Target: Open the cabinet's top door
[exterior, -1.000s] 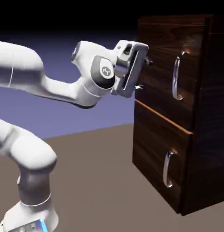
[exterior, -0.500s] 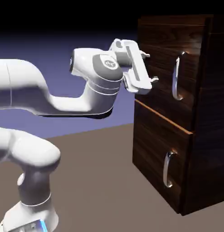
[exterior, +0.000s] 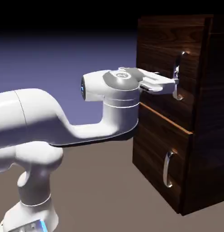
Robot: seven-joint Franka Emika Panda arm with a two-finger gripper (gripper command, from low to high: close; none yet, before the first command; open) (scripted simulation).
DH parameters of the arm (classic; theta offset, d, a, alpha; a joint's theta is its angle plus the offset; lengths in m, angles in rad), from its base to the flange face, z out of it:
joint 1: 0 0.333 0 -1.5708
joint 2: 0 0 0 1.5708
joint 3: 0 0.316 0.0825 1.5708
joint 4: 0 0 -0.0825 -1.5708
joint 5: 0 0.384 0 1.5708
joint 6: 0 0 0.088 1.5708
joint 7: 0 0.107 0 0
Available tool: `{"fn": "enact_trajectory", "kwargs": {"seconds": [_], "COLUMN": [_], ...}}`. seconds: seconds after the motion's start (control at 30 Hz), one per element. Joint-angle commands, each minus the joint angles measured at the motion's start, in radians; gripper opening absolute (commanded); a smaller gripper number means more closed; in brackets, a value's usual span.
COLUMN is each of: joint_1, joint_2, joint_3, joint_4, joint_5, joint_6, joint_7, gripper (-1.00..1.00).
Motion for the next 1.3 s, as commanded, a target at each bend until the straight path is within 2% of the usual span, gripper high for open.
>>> {"fn": "enact_trajectory", "kwargs": {"seconds": [0.0,0.1,0.13,0.4,0.73,1.0,1.27], "joint_1": [0.036,0.115,0.115,-0.139,-0.425,-0.504,-0.501], "joint_2": [0.007,0.022,0.022,-0.032,-0.173,-0.288,-0.331], "joint_3": [-0.016,-0.05,-0.05,0.161,0.521,0.811,1.101], "joint_4": [0.021,0.068,0.068,-0.16,-0.424,-0.535,-0.557], "joint_5": [-0.011,-0.035,-0.035,0.061,0.369,0.669,0.953], "joint_6": [-0.013,-0.04,-0.04,-0.218,-0.457,-0.65,-0.858], "joint_7": [0.004,0.011,0.011,0.049,0.023,-0.024,-0.041], "gripper": [0.0,0.0,-1.0,-1.0,-1.0,-1.0,-1.0]}}
